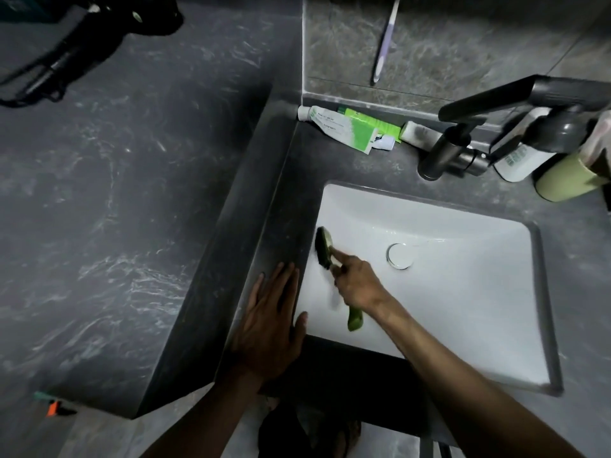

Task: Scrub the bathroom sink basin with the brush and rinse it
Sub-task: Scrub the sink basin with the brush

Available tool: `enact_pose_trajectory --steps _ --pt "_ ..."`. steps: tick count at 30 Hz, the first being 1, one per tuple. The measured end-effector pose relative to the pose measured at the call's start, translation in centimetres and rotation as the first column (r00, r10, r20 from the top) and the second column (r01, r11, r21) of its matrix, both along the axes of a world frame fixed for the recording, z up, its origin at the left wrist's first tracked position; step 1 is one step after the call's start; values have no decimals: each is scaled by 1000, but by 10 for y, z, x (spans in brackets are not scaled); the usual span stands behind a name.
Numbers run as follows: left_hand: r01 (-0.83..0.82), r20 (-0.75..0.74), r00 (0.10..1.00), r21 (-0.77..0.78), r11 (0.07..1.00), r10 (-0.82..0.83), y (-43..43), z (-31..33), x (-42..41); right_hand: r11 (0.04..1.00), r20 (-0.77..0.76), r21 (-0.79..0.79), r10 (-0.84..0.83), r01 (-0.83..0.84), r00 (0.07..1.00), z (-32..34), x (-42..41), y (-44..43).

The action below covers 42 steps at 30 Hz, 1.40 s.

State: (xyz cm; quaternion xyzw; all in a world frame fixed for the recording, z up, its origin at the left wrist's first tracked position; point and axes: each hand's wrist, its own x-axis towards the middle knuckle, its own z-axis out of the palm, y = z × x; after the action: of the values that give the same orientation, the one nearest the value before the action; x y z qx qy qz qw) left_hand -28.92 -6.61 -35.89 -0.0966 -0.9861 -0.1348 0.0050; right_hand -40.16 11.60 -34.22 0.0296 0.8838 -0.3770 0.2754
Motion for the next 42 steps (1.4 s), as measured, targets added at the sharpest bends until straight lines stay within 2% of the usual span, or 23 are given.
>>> enact_pose_trajectory --steps 2,5,7,11,14,17,19,20,22,24,26,28,31,34,35,37,40,42 --pt "24 -28 999 -32 999 -25 0 1 1 992 8 44 115 -115 993 5 31 1" --pt "41 -15 999 -84 996 -42 0 4 0 963 118 49 257 -264 959 19 70 7" --pt "45 -17 999 -41 998 -46 1 3 0 980 141 26 193 -198 971 17 52 2" --pt "3 -28 1000 26 1000 -2 0 1 2 995 46 6 -99 99 994 1 -34 -19" --pt "11 -36 999 16 1000 -10 0 -1 3 993 19 -34 -115 116 993 -1 -37 -22" --pt "37 -31 999 32 999 -36 -1 0 1 998 92 -37 57 -54 994 15 29 -12" --pt "50 -14 999 -20 999 -50 0 2 1 972 130 -60 235 -229 963 28 72 -5" --pt "53 -12 998 -56 997 -54 0 2 1 966 139 -56 259 -253 956 31 78 -6" --pt "40 -38 998 -22 999 -41 0 3 2 981 111 -5 194 -195 975 29 56 -12" --pt "27 -54 998 63 998 -24 2 6 2 998 81 48 47 -51 996 17 12 -22" --pt "16 -58 998 79 997 -11 3 5 2 996 48 37 -83 82 995 14 -33 -28" --pt "9 -51 999 65 998 -5 1 1 2 995 18 13 -101 100 995 12 -52 -27" --pt "18 -35 999 71 997 -16 0 -1 0 999 30 -44 -27 28 999 19 -10 -18" --pt "46 -12 999 8 999 -46 0 0 -1 980 92 -25 199 -198 976 26 70 -8" --pt "46 -8 999 -9 999 -46 -1 0 -2 973 106 -31 230 -228 968 26 85 -8" --pt "38 -12 999 11 999 -38 -1 -1 -1 978 117 -25 209 -208 971 20 80 -13" --pt "31 -22 999 91 995 -29 1 -1 1 1000 155 -17 19 -17 988 2 15 -18" --pt "18 -18 1000 90 996 -17 1 -2 1 996 134 11 -91 91 987 -3 -42 -18"
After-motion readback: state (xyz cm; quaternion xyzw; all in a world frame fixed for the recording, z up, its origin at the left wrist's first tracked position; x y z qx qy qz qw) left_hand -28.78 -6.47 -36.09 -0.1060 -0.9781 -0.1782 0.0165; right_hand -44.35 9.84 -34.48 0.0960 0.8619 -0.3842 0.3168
